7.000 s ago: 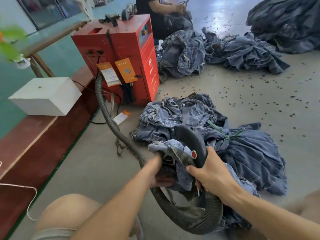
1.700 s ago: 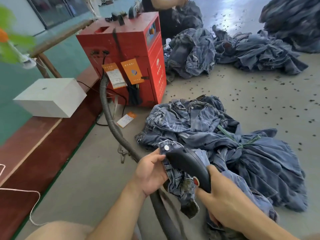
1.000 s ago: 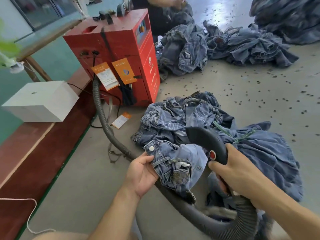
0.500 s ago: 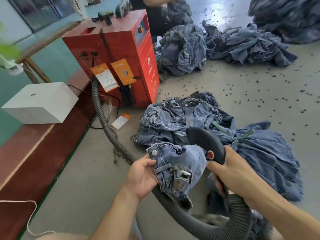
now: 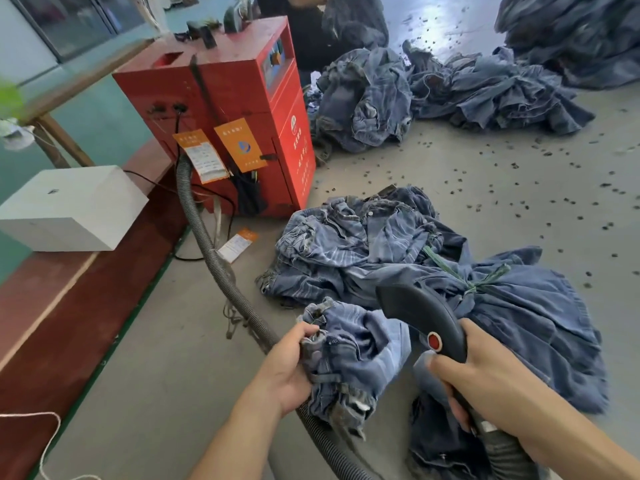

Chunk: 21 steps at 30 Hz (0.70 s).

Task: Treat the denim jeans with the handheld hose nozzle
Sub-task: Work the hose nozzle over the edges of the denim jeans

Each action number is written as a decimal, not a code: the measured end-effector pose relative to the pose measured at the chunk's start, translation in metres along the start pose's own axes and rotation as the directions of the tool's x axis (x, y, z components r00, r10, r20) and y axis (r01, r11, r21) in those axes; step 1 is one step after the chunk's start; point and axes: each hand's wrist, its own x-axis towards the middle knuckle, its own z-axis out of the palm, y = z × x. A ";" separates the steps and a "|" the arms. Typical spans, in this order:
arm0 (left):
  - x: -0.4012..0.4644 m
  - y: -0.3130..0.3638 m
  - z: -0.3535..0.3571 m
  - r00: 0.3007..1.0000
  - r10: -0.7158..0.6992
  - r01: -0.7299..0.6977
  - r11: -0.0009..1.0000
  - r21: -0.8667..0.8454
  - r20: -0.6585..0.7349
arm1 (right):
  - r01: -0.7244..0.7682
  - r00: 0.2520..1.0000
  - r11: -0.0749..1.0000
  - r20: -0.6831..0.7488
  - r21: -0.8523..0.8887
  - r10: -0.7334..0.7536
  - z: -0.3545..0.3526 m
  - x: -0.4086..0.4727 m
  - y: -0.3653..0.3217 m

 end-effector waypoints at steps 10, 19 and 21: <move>0.004 0.004 -0.011 0.922 0.302 -0.267 0.949 -0.167 0.242 | 0.037 0.995 0.987 0.103 -0.156 -0.021 0.017 -0.004 -0.003; -0.008 -0.001 0.006 0.817 0.338 -0.256 0.939 -0.232 0.468 | 0.055 0.995 0.989 -0.069 -0.137 -0.065 0.037 0.015 -0.024; -0.011 -0.001 0.008 0.806 0.342 -0.253 0.937 -0.242 0.484 | 0.040 0.993 0.995 -0.102 -0.093 -0.050 0.026 0.010 -0.025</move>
